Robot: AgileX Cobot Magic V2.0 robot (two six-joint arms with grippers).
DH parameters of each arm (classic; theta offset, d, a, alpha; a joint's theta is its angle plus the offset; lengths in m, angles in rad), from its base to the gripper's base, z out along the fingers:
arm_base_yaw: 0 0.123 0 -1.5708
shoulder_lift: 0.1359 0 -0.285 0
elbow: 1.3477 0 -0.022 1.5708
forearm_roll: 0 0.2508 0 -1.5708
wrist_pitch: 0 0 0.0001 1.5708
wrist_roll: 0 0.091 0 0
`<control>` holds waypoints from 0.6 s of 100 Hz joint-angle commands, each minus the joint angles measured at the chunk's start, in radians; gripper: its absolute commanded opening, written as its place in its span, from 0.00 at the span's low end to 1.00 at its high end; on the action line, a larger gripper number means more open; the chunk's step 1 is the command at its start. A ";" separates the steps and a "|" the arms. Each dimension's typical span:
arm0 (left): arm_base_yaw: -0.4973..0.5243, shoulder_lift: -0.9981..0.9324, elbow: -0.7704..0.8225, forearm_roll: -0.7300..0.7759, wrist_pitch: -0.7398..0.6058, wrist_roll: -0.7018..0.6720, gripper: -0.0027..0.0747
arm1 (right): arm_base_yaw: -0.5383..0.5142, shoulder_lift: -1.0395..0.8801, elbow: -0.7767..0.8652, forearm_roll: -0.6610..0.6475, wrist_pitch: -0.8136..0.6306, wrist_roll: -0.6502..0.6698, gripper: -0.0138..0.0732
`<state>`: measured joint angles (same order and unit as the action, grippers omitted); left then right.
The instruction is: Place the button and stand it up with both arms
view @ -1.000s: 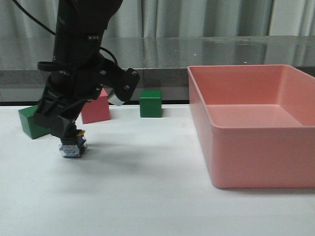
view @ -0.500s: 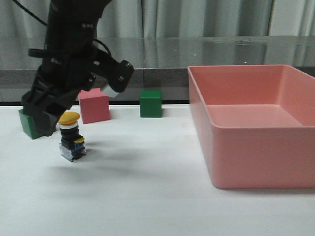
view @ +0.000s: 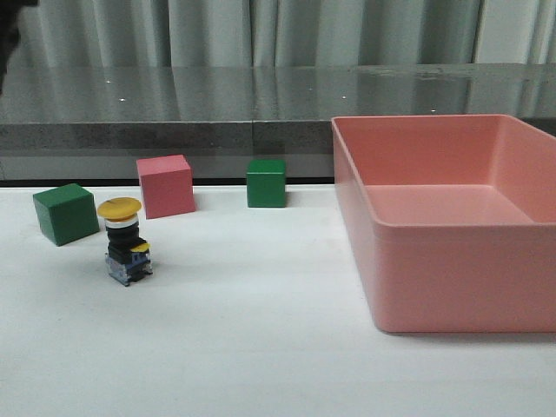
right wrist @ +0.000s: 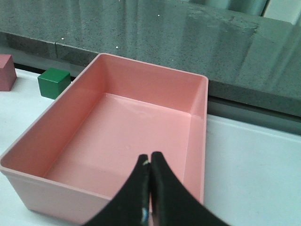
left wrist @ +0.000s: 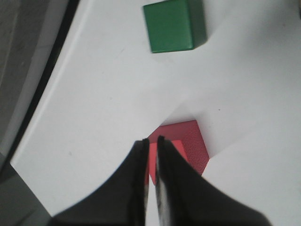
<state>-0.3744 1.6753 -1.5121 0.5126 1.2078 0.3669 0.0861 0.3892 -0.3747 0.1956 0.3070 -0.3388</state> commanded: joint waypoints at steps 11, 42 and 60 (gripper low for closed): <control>0.128 -0.200 -0.005 -0.157 -0.154 -0.094 0.01 | 0.002 0.004 -0.025 0.006 -0.083 -0.004 0.09; 0.198 -0.595 0.418 -0.346 -0.590 -0.094 0.01 | 0.002 0.004 -0.025 0.006 -0.083 -0.004 0.09; 0.198 -0.818 0.731 -0.461 -0.777 -0.094 0.01 | 0.002 0.004 -0.025 0.006 -0.083 -0.004 0.09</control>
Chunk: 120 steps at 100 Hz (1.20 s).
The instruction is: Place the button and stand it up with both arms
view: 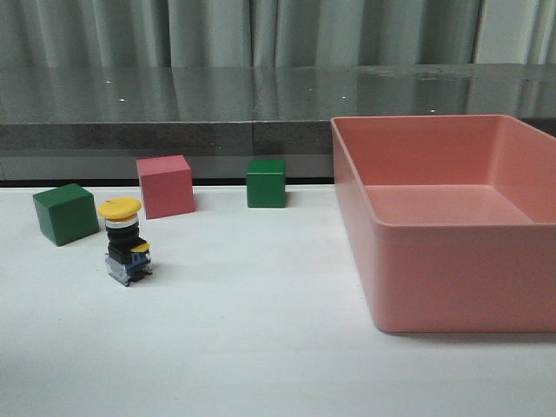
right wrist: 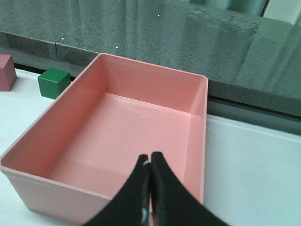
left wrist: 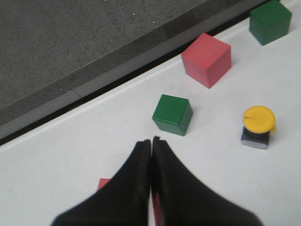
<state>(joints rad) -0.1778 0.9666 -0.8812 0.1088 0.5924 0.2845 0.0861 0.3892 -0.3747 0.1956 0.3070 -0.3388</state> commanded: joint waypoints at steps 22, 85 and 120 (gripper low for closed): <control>0.002 -0.328 0.367 -0.147 -0.300 -0.011 0.01 | 0.002 0.004 -0.025 0.006 -0.083 -0.004 0.09; -0.001 -0.388 0.469 -0.166 -0.293 -0.011 0.01 | 0.002 0.004 -0.025 0.006 -0.083 -0.004 0.09; -0.011 -0.440 0.567 -0.168 -0.548 -0.014 0.01 | 0.002 0.004 -0.025 0.006 -0.083 -0.004 0.09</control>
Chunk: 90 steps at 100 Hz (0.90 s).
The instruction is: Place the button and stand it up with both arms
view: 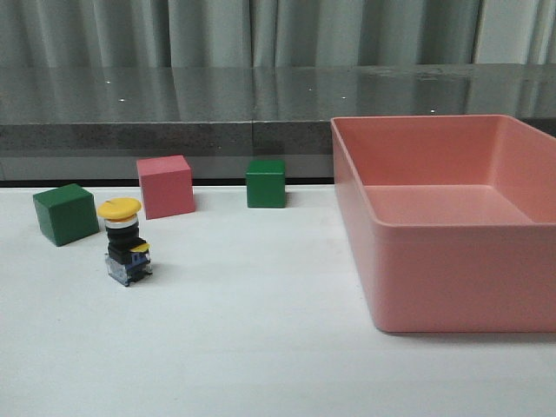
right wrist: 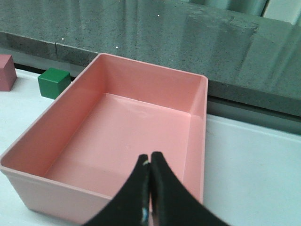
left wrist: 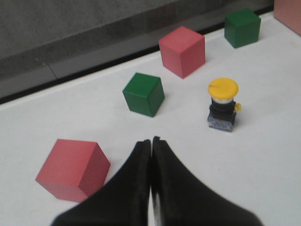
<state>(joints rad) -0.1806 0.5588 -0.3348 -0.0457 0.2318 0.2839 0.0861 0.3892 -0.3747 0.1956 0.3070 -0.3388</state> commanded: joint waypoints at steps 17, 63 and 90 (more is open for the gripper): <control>0.003 -0.189 0.144 -0.004 -0.243 -0.061 0.01 | 0.002 0.004 -0.025 0.006 -0.083 -0.004 0.09; 0.116 -0.593 0.362 0.021 -0.263 -0.149 0.01 | 0.002 0.004 -0.025 0.006 -0.081 -0.004 0.09; 0.074 -0.595 0.380 0.125 -0.264 -0.302 0.01 | 0.002 0.004 -0.025 0.006 -0.083 -0.004 0.09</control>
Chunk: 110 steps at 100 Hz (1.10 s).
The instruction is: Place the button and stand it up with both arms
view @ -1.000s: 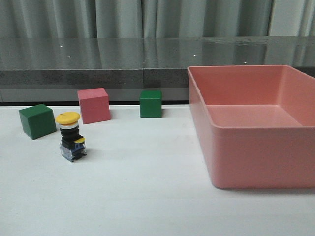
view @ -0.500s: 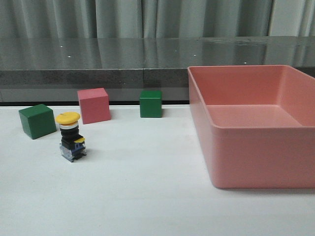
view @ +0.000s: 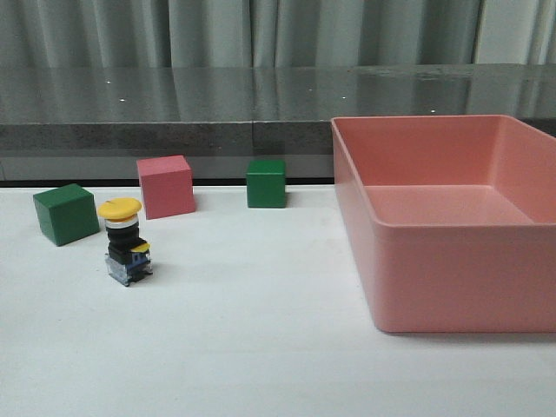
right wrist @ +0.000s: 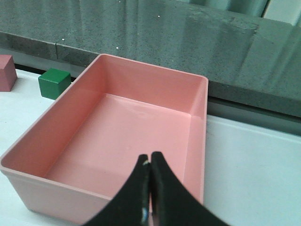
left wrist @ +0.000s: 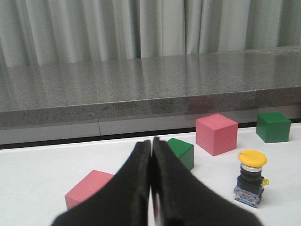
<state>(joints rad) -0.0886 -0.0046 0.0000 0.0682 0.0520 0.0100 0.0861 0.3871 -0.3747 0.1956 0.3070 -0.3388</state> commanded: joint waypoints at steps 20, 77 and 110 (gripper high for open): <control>-0.017 -0.032 0.046 -0.005 -0.084 -0.028 0.01 | 0.002 0.006 -0.025 0.006 -0.083 -0.004 0.09; -0.017 -0.032 0.046 -0.005 -0.084 -0.028 0.01 | 0.002 0.006 -0.025 0.006 -0.083 -0.004 0.09; -0.017 -0.032 0.046 -0.005 -0.084 -0.028 0.01 | 0.002 -0.006 -0.023 -0.043 -0.083 -0.004 0.09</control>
<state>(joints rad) -0.0983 -0.0046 0.0000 0.0713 0.0515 -0.0072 0.0861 0.3853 -0.3747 0.1853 0.3070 -0.3388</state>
